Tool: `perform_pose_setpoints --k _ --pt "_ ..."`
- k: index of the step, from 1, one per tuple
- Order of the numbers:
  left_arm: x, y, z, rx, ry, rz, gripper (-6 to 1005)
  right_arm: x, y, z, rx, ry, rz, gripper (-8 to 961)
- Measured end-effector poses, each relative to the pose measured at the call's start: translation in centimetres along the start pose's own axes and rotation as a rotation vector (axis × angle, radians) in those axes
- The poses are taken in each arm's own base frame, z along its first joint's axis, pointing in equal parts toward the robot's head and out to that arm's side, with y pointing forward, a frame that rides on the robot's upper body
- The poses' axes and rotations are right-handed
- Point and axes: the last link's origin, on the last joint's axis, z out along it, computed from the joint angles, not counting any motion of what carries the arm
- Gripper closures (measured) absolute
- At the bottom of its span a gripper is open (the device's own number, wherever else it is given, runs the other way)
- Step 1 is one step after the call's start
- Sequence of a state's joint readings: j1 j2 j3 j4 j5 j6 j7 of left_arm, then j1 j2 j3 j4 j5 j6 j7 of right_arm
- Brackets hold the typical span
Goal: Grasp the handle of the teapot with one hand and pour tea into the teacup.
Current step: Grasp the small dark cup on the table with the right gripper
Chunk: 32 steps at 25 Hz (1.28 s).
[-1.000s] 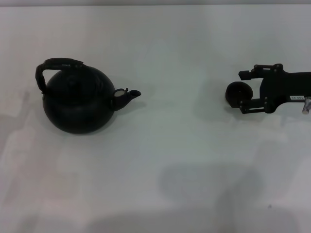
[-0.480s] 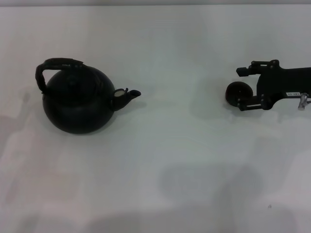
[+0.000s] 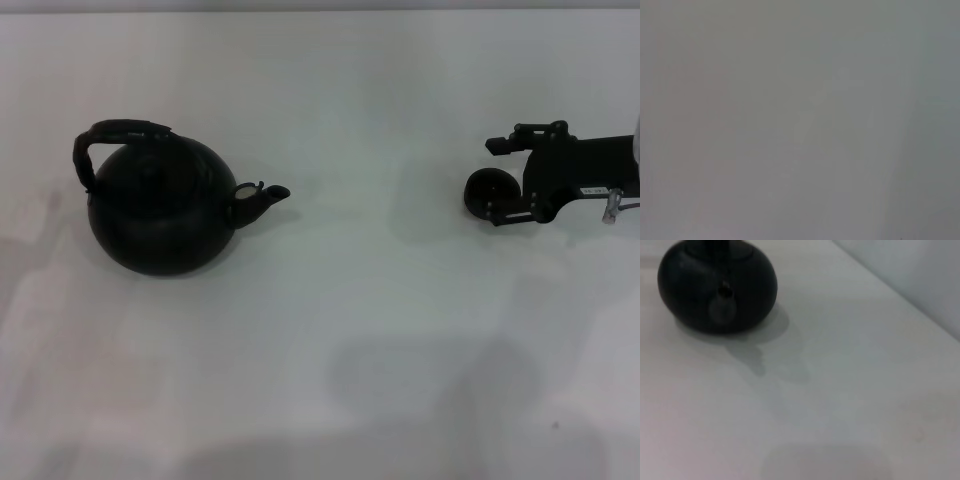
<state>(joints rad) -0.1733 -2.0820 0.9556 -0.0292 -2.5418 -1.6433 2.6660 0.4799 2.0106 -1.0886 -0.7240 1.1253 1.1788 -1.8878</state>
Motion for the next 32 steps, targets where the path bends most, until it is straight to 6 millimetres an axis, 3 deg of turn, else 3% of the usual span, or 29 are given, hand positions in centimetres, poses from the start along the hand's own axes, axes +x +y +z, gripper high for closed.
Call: perform_pose_setpoints --k 18,32 --pt "0.0 0.22 0.61 -0.011 0.005 -0.004 152 1.09 0.02 0.69 0.011 0.092 -0.024 121" --pt "0.04 0.17 0.72 -0.013 0.005 -0.003 152 0.84 0.26 1.0 -0.01 0.09 -0.028 122"
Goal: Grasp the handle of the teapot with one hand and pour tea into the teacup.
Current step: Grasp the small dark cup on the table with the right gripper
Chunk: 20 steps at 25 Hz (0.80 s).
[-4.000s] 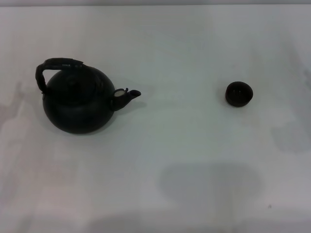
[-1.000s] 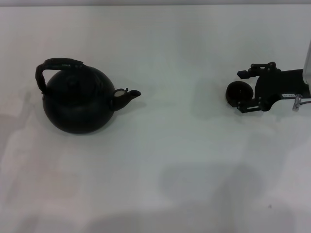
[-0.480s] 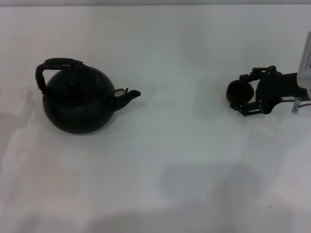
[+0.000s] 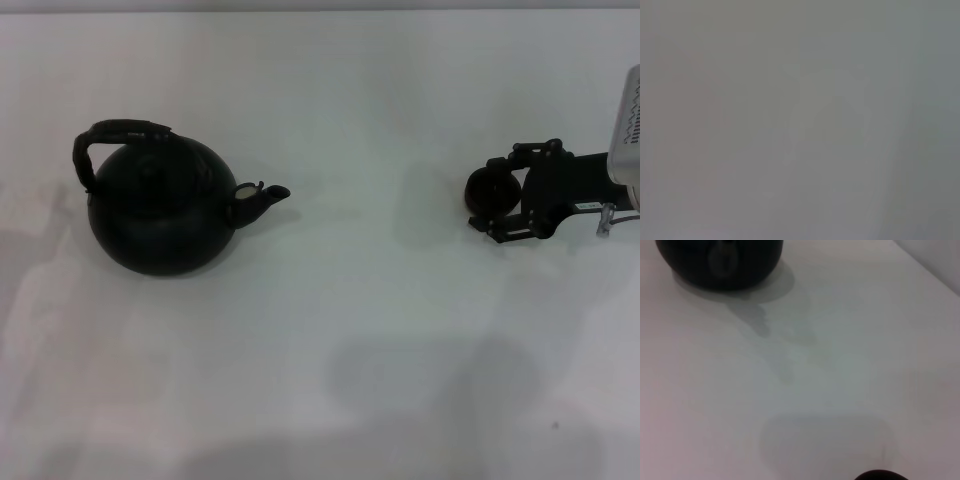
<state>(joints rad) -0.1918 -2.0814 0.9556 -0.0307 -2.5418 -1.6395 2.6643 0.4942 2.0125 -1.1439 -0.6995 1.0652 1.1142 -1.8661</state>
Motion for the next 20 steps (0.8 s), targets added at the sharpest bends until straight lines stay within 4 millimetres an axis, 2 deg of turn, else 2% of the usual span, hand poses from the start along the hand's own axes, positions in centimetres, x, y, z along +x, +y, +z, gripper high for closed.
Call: perform_pose_setpoints --k 5,14,20 --pt "0.1 -0.1 0.1 -0.002 0.003 0.003 153 -0.2 0.3 0.2 -0.017 0.003 0.002 123" --pt "0.2 -0.1 0.2 -0.004 0.005 0.007 153 -0.5 0.4 0.3 -0.025 -0.003 0.01 213" --pt "0.2 -0.2 0.1 -0.004 0.008 0.006 152 -2.5 0.5 -0.3 -0.068 -0.062 0.06 221"
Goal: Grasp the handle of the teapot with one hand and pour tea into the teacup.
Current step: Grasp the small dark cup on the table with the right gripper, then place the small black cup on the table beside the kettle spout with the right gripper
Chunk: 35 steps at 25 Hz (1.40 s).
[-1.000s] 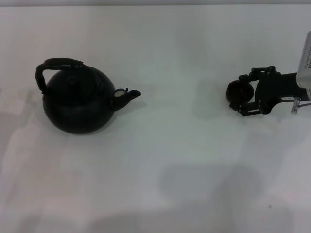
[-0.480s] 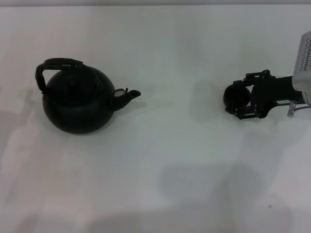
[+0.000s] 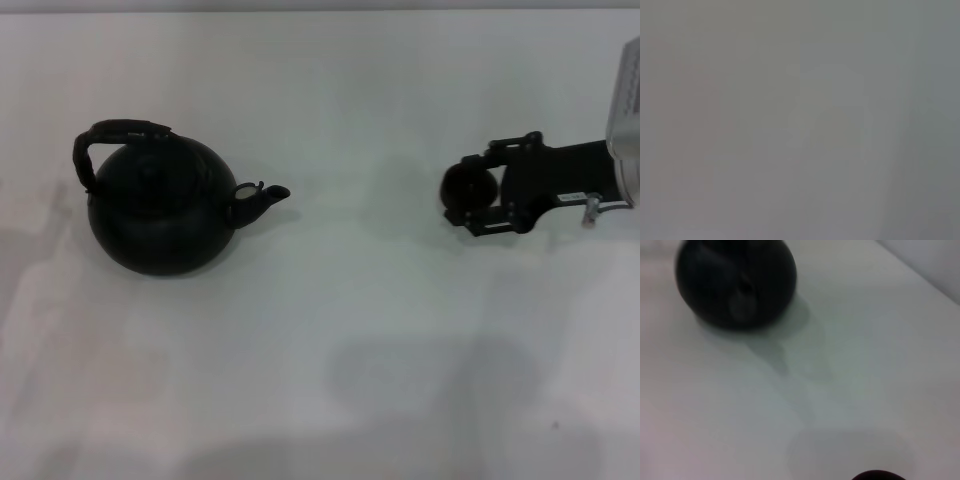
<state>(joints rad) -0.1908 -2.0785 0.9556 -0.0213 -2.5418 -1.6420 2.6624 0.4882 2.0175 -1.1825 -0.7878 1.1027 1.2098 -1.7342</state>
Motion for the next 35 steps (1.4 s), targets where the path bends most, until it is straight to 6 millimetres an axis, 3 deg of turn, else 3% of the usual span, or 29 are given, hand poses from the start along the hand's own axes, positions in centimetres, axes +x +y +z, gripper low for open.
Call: perform_pose_setpoints --k 9,20,35 --pt "0.0 0.2 0.2 -0.016 0.0 -0.003 152 -3.3 1.8 2.7 -0.089 -0.032 -0.03 219" --pt "0.0 0.3 0.2 -0.018 0.002 -0.004 153 -4.7 3.9 6.7 -0.096 0.043 -0.152 216" --pt "0.0 0.4 0.2 -0.028 -0.001 -0.005 152 -4.5 3.5 6.6 -0.076 0.064 -0.178 212"
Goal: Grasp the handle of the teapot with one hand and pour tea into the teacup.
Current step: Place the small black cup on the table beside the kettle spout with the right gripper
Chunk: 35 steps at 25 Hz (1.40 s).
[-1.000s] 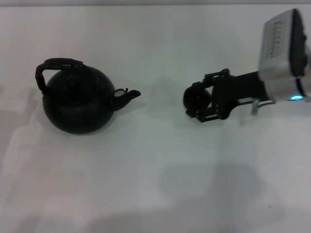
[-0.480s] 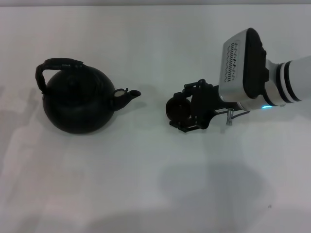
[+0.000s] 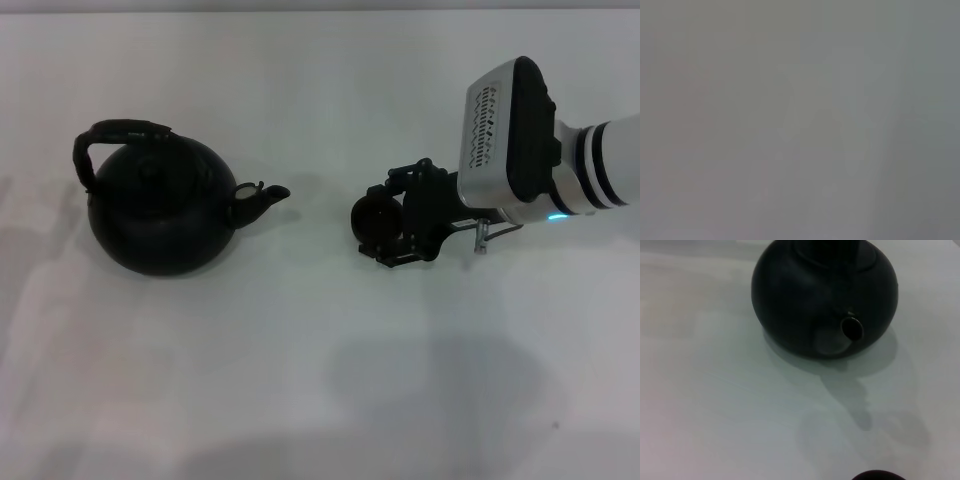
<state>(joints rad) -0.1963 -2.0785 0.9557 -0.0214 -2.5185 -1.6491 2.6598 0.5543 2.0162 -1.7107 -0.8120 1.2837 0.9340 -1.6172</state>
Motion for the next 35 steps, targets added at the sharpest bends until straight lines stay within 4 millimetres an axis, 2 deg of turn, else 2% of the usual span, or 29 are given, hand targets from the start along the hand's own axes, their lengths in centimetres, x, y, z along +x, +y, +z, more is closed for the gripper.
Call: perform_pose_setpoints --k 16,35 --pt "-0.01 -0.09 0.0 0.002 -0.003 0.004 152 0.57 0.06 -0.06 0.003 0.014 -0.014 209" --pt "-0.08 -0.16 -0.07 0.006 -0.009 0.009 153 -0.11 0.03 -0.18 -0.012 0.004 -0.02 204"
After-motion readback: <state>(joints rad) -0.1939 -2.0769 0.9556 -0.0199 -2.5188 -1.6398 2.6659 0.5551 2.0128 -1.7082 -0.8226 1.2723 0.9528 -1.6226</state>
